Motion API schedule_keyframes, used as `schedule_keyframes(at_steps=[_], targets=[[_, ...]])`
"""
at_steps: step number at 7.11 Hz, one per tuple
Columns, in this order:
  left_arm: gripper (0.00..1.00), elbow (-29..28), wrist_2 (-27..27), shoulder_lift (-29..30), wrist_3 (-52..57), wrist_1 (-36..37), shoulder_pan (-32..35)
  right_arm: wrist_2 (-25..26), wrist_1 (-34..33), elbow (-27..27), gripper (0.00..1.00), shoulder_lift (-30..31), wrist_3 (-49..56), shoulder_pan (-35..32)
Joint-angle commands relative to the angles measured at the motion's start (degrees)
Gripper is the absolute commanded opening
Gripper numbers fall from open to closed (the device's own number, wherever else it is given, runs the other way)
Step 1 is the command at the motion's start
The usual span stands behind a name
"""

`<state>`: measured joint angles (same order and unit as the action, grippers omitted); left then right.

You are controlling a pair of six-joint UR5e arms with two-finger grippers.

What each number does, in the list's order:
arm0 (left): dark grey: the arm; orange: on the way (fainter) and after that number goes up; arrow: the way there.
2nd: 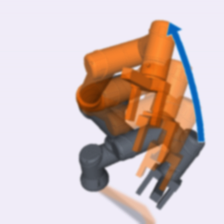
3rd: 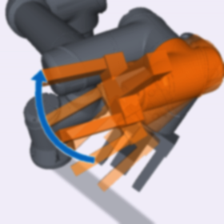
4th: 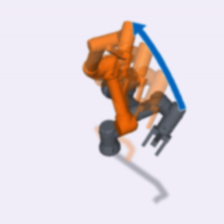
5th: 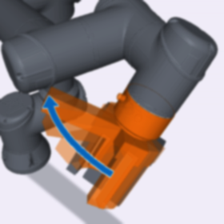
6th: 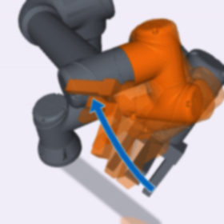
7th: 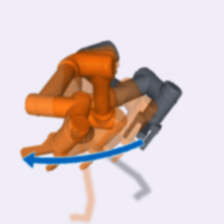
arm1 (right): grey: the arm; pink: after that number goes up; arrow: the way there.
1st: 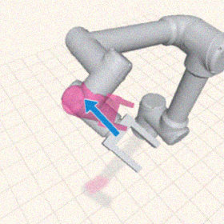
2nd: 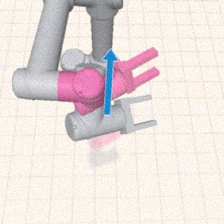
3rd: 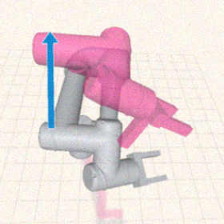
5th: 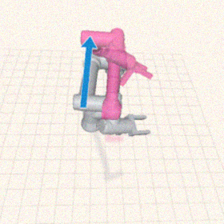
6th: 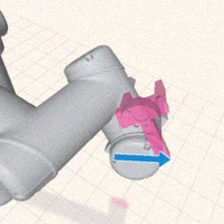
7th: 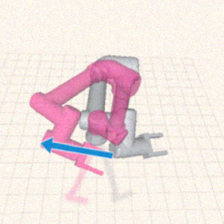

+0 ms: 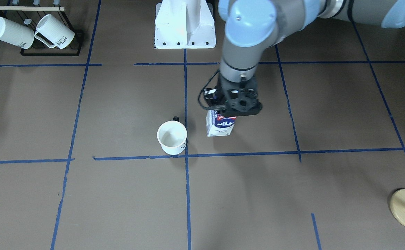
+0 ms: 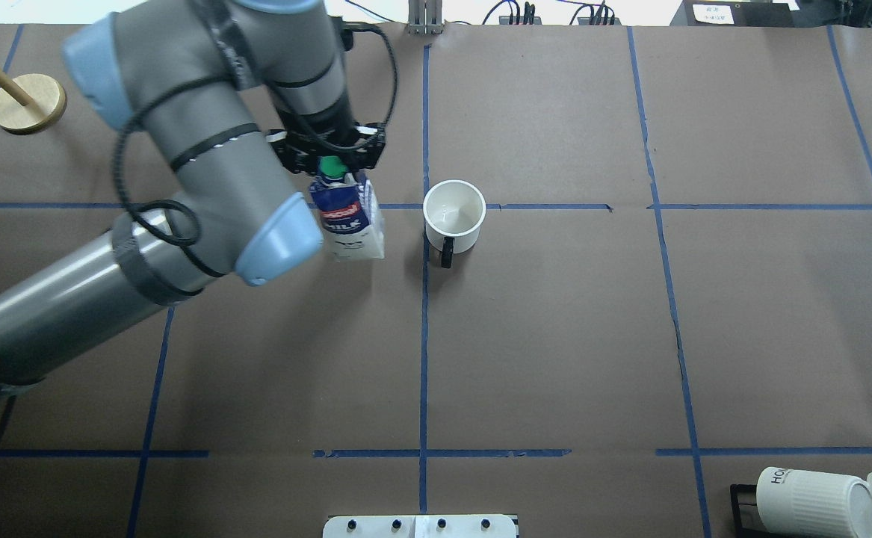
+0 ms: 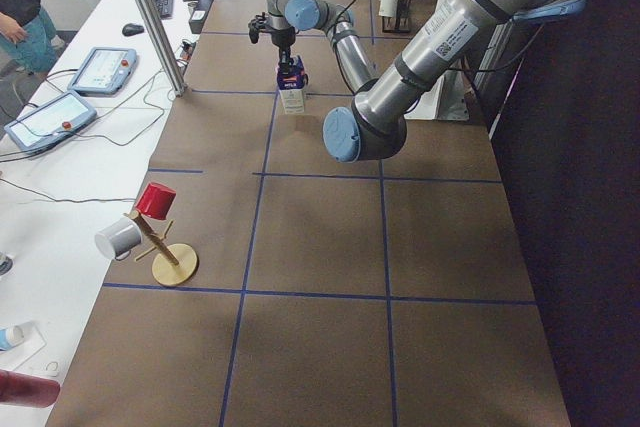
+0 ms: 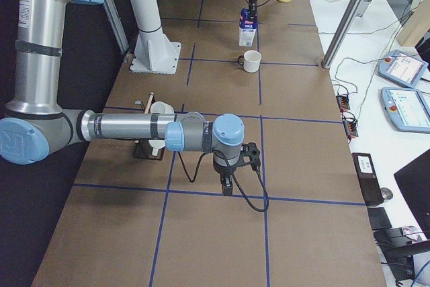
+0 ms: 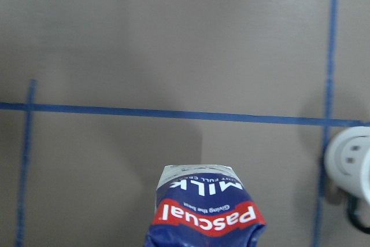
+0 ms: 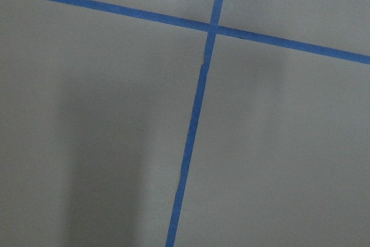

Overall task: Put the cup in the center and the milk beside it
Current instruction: 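Carry the milk carton with the left gripper and set it beside the mug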

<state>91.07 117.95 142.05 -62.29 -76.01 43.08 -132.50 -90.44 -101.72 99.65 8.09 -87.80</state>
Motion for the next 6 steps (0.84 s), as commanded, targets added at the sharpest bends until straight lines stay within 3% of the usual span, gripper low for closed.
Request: schedule_keyframes(at_steps=[1, 3, 5, 6], targets=[[0.43, -4.9, -1.7, 1.7, -1.8, -6.2, -1.6, 0.0, 0.0, 0.1, 1.00, 0.0, 0.0, 0.0], [0.43, -7.7, -1.7, 3.3, -1.6, -6.4, -1.8, 0.0, 0.0, 0.1, 1.00, 0.0, 0.0, 0.0], [0.55, -9.8, -1.7, 4.4, -1.4, -7.4, -1.9, 0.0, 0.0, 0.1, 1.00, 0.0, 0.0, 0.0], [0.85, -9.8, -1.8, 4.2, -1.4, -7.4, -1.9, 0.0, 0.0, 0.1, 1.00, 0.0, 0.0, 0.0]])
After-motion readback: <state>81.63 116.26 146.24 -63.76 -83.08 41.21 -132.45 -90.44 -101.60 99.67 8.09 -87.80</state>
